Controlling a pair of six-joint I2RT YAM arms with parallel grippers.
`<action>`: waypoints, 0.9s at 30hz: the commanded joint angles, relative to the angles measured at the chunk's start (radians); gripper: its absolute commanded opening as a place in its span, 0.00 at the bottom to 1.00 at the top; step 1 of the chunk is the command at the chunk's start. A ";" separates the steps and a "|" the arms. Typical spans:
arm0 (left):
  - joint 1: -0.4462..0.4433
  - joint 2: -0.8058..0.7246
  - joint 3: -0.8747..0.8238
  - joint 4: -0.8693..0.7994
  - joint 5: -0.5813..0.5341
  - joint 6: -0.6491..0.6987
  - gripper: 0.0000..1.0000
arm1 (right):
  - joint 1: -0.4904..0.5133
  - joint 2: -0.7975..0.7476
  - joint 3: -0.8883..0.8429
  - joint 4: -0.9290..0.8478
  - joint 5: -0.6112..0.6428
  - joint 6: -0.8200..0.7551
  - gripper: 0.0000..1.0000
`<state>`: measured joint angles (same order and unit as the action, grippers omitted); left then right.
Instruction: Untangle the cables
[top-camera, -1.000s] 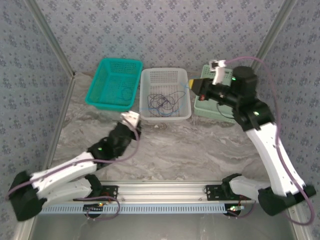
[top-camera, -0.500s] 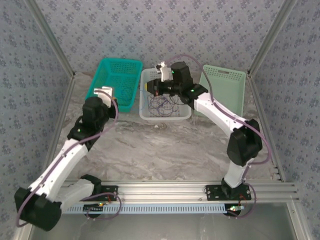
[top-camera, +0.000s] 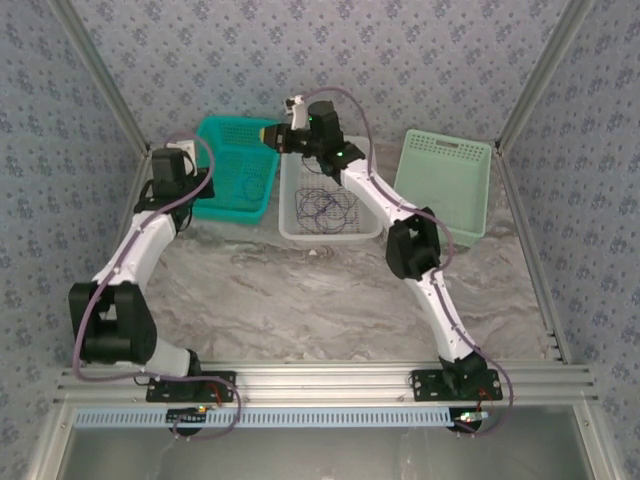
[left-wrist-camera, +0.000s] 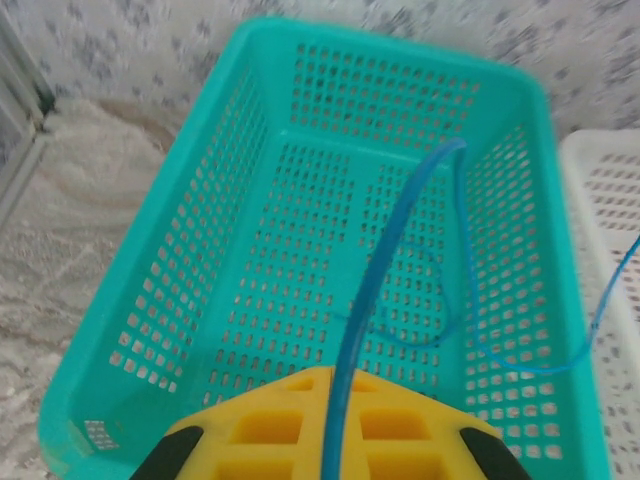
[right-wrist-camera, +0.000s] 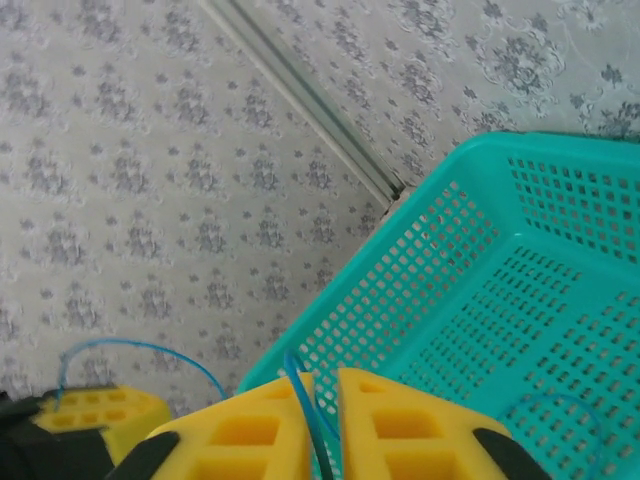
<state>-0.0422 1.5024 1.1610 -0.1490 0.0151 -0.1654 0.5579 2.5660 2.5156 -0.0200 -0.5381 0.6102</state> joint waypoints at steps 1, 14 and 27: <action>0.008 0.085 0.086 -0.026 0.059 -0.052 0.04 | -0.010 0.126 0.139 -0.002 0.030 0.120 0.27; 0.013 0.319 0.295 -0.204 0.059 -0.185 0.55 | -0.021 0.155 0.143 0.027 0.030 0.196 1.00; -0.020 0.179 0.296 -0.245 0.086 -0.171 1.00 | -0.012 0.011 0.119 0.042 -0.059 0.225 0.94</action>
<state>-0.0460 1.7752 1.4502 -0.3733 0.1078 -0.3584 0.5419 2.6724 2.6289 0.0368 -0.5480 0.8417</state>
